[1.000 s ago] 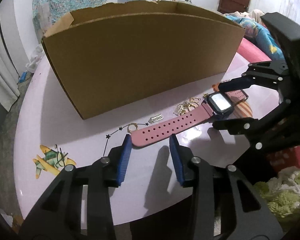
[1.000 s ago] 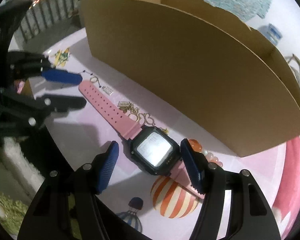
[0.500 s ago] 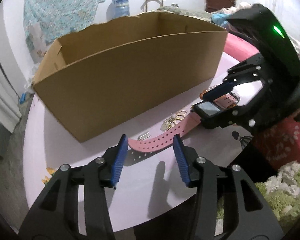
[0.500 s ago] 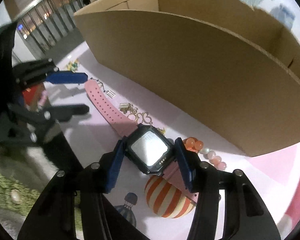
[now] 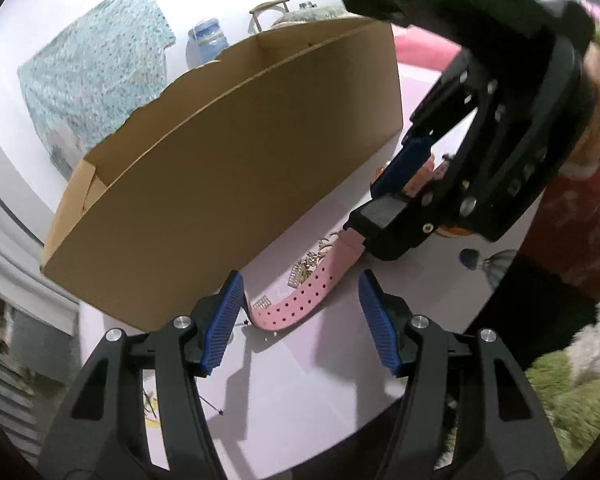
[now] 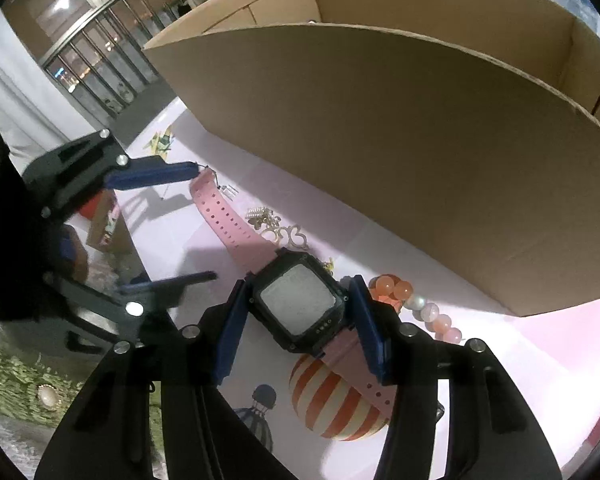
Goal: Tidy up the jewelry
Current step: 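Close the right gripper on the black watch face, then close the left gripper on the pink watch strap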
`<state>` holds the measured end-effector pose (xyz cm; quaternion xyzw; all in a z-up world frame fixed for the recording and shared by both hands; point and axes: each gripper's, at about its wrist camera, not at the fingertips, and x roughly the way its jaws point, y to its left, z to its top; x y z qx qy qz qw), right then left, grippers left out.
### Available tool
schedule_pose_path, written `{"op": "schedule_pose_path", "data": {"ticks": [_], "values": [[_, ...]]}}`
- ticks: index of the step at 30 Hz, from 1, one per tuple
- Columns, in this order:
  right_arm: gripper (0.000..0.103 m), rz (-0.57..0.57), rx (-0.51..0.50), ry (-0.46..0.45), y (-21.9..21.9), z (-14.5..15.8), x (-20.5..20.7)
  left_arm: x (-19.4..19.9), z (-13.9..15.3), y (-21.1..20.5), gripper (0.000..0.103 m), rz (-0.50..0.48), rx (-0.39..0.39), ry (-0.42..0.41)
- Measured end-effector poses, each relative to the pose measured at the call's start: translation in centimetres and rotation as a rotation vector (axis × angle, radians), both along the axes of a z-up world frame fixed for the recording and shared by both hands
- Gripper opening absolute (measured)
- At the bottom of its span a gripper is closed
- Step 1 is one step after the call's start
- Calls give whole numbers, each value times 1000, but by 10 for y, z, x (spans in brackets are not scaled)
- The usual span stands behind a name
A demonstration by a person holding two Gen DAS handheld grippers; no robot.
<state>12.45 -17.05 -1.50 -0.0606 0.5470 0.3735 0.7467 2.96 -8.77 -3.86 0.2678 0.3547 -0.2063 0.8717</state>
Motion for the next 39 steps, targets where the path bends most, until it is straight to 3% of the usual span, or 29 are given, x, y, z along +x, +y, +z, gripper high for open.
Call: {"op": "schedule_pose_path", "data": {"ticks": [7,10,16,20,25,32,39], "values": [[50,-8,45,48,-9,-4,10,-10,16,1,58,12,4,-41],[50,-4,59,58,-20,-3,16,-19,19,5,65,37,-8,-39],[50,25,79,76,-22,0,16,-22,2,-8,64,17,25,-1],[50,24,108,87,-25,6,16,-17,-2,-11,46,27,30,5],[50,29,129,93,-31,10,13,-11,-3,-6,11,61,21,27],[51,4,97,51,-24,10,0,-10,6,1,3,54,-45,82],[57,-31,-29,-97,-24,18,-30,-4,12,5,2,54,-81,119]]}}
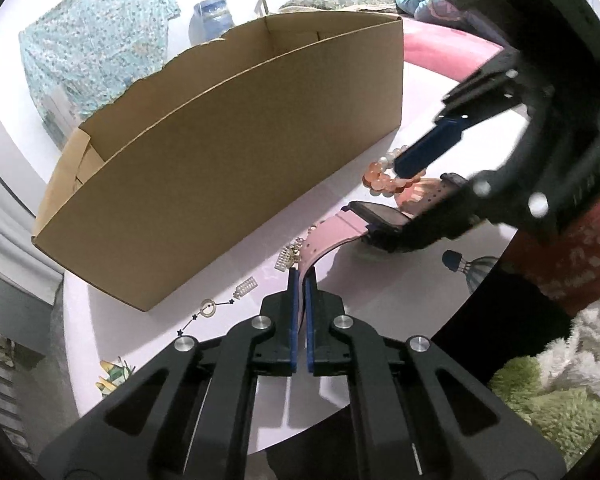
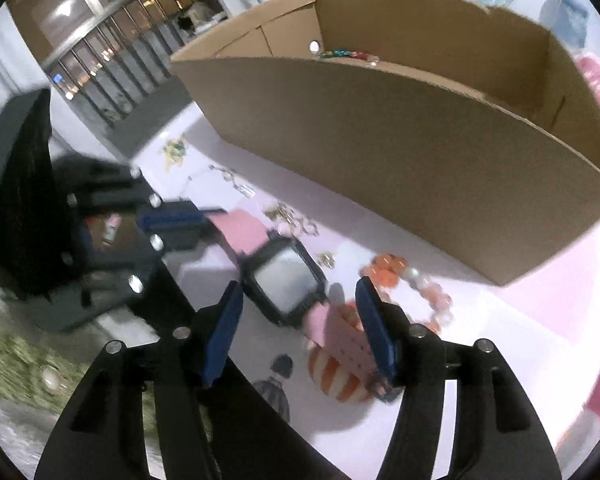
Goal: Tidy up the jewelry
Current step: 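Close the left gripper on the pink watch strap, then lift the watch with both grippers and carry it over the box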
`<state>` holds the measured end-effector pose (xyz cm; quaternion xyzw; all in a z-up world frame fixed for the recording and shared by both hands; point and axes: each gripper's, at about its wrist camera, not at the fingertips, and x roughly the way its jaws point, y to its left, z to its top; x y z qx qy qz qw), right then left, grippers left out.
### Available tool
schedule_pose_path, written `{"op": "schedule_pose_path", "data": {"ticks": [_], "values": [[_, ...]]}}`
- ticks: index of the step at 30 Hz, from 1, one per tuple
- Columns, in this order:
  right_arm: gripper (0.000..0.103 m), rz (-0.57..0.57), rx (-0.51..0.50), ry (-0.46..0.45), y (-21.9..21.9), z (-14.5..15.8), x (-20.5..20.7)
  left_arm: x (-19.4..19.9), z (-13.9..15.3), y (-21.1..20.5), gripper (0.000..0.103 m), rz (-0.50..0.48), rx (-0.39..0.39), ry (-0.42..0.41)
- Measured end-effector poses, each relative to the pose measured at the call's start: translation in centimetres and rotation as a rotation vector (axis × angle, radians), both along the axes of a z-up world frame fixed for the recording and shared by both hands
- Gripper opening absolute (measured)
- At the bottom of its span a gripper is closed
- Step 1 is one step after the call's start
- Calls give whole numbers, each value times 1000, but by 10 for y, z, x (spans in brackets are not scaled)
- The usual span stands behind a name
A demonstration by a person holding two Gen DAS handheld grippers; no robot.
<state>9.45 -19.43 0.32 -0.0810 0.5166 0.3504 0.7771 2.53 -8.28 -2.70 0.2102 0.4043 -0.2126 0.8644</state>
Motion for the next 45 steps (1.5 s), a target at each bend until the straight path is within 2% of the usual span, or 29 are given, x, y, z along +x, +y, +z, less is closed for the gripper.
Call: {"op": "schedule_pose_path", "data": {"ticks": [7,12,15,20,26,28,31,38,41,45], "values": [[57,3,-154,-155,15,-2,-29,11,2,10,2,18,-70,61],[56,-3,-200,-192,27,-11,-34,22,-3,20,2,42,-157,144],[47,-13,-233,-203,32,-17,-33,25,-4,22,2,43,-171,156],[33,-29,-217,-201,38,-19,-34,33,-4,26,2,49,-180,165],[21,-63,-259,-228,38,-17,-47,32,-4,28,2,54,-179,154],[12,-85,-267,-237,34,-17,-52,30,-4,28,2,52,-174,145],[7,-131,-240,-245,25,-12,-58,27,-2,27,2,38,-170,128],[5,-199,-189,-301,16,11,-76,16,19,30,2,13,-197,95],[5,-207,-182,-335,20,20,-82,10,36,31,2,-10,-227,69],[4,-224,-161,-412,11,52,-95,3,72,35,2,-35,-241,7]]}}
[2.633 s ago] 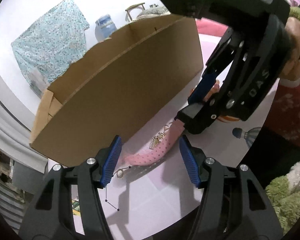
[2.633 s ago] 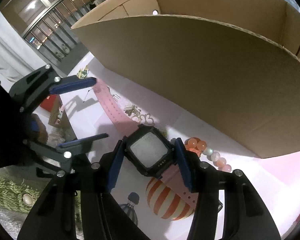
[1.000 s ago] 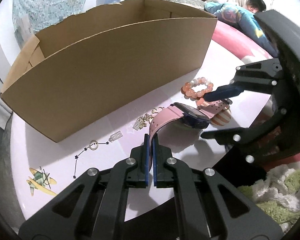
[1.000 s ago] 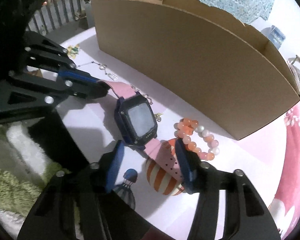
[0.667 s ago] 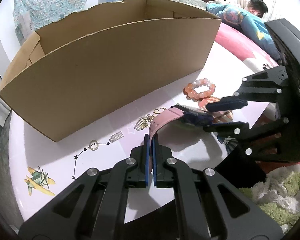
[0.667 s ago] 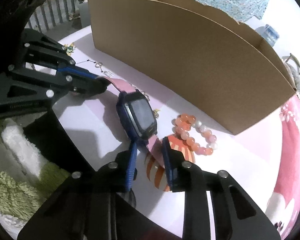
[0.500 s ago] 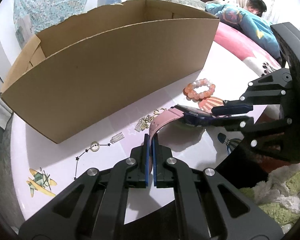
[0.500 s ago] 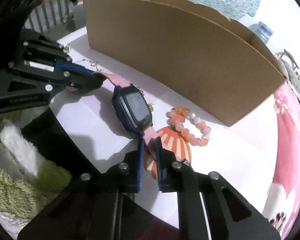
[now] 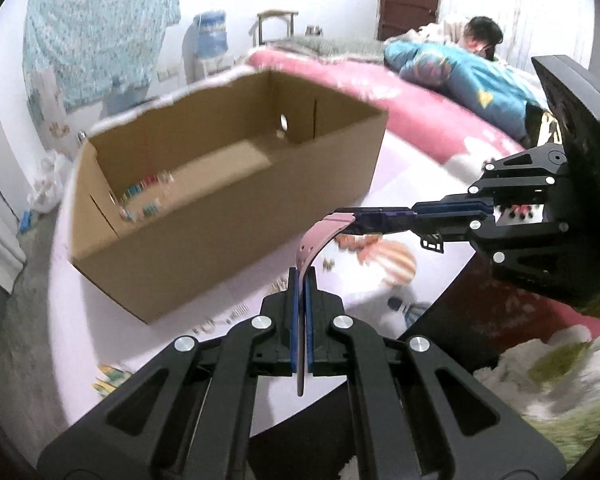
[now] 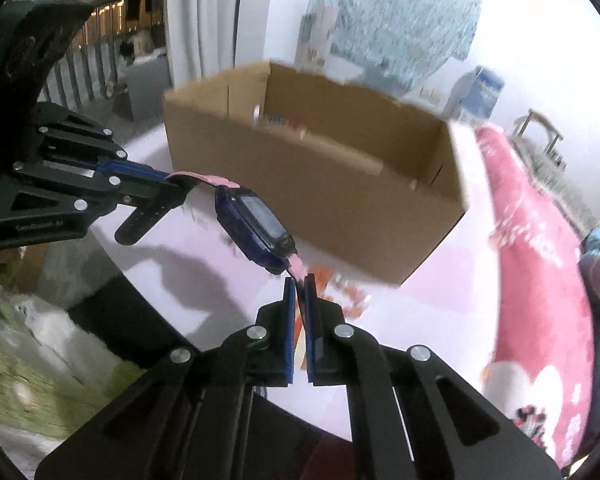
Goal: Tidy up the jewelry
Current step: 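Lift the watch with both grippers and carry it over the box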
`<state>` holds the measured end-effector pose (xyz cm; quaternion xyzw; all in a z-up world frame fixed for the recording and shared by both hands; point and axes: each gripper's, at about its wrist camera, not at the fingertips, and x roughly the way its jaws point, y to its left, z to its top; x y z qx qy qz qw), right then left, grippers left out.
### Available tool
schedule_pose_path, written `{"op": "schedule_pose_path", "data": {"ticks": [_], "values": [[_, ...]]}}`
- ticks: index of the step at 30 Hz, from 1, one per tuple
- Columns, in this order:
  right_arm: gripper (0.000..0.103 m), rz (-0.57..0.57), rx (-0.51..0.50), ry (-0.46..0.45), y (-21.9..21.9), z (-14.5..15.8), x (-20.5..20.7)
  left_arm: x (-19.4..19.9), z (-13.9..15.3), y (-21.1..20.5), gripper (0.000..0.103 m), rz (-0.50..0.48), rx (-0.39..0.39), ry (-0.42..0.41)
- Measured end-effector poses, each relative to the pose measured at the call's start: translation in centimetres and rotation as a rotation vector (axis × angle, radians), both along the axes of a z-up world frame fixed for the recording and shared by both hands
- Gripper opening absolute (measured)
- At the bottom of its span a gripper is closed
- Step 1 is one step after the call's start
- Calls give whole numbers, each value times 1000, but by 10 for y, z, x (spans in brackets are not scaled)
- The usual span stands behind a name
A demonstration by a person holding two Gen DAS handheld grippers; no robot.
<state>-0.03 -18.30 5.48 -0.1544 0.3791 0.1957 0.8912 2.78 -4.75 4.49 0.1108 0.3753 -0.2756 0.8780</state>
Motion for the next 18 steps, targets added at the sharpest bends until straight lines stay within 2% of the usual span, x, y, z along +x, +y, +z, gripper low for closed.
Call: {"op": "schedule_pose_path", "data": {"ticks": [5,9,11,12,14,18], "values": [[4,28,32,-132,6,61,3,6,59,15,2,-15,-68,-79],[4,81,57,-194,8,98,35,37,86,24,2,-14,-102,-92],[4,98,95,-160,4,104,63,63,90,27,2,9,-92,-81],[4,104,128,-115,2,104,82,74,89,27,2,15,-91,-58],[4,100,163,-44,-1,100,116,110,82,30,2,36,-113,37],[4,70,177,145,-1,74,191,171,51,29,2,54,-112,236]]}}
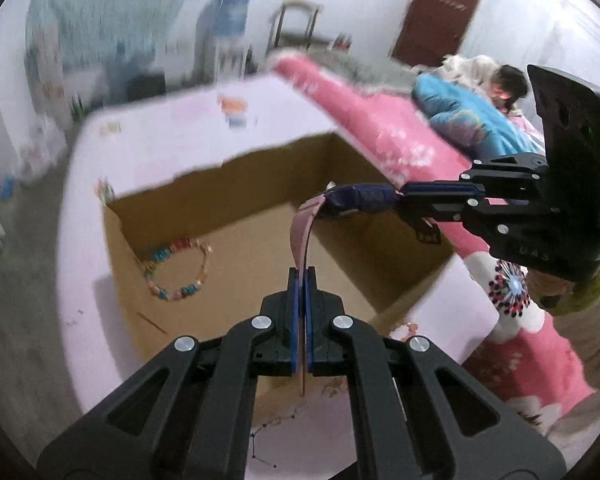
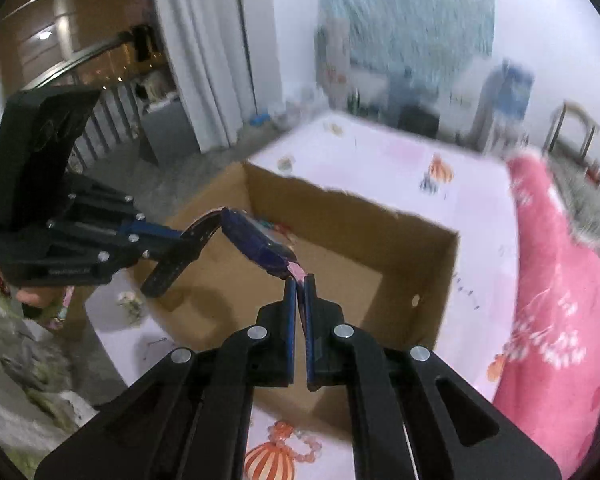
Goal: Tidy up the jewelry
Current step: 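Lift the watch with both grippers and carry it over the box, then lower the watch into the box and open both grippers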
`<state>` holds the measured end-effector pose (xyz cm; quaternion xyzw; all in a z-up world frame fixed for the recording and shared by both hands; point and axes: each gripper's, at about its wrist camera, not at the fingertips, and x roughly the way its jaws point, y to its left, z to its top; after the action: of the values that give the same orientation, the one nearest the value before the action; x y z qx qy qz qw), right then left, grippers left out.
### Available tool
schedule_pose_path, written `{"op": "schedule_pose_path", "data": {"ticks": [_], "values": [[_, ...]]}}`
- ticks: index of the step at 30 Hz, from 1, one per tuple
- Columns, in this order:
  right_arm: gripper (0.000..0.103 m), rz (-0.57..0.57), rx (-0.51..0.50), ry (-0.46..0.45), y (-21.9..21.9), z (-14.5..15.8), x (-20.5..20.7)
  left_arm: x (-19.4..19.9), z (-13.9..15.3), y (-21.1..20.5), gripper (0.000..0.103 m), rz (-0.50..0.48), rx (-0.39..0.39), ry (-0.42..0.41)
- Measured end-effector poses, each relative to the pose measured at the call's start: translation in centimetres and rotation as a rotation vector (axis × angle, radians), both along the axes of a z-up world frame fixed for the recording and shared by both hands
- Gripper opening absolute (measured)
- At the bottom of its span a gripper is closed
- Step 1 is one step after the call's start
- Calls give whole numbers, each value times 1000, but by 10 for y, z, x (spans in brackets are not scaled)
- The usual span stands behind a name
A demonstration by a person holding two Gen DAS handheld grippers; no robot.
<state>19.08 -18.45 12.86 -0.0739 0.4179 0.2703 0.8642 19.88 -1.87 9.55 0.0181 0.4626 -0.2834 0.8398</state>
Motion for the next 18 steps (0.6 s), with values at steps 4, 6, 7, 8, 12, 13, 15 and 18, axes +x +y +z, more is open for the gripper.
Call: {"op": "schedule_pose_path", "data": {"ticks": [4,6,7,8,12,13,15,18], "values": [[4,-8,-23,169,1,-35,56,50,-43,-4,2,-1,13,210],[4,-7,-31,235,2,-49,78,74,-68,-1,2,25,22,314],[4,-11,-43,255,2,-54,88,81,-77,-1,2,31,25,349],[4,-19,-73,265,4,-62,98,89,-85,-1,2,38,28,376],[4,-30,-175,293,12,-79,118,116,-108,0,9,90,89,455],[4,-46,-194,284,12,-80,120,121,-111,1,17,110,117,449],[5,-66,-225,257,10,-81,127,125,-110,5,22,136,123,432],[5,-82,-245,206,5,-72,122,123,-104,10,27,144,108,401]]}}
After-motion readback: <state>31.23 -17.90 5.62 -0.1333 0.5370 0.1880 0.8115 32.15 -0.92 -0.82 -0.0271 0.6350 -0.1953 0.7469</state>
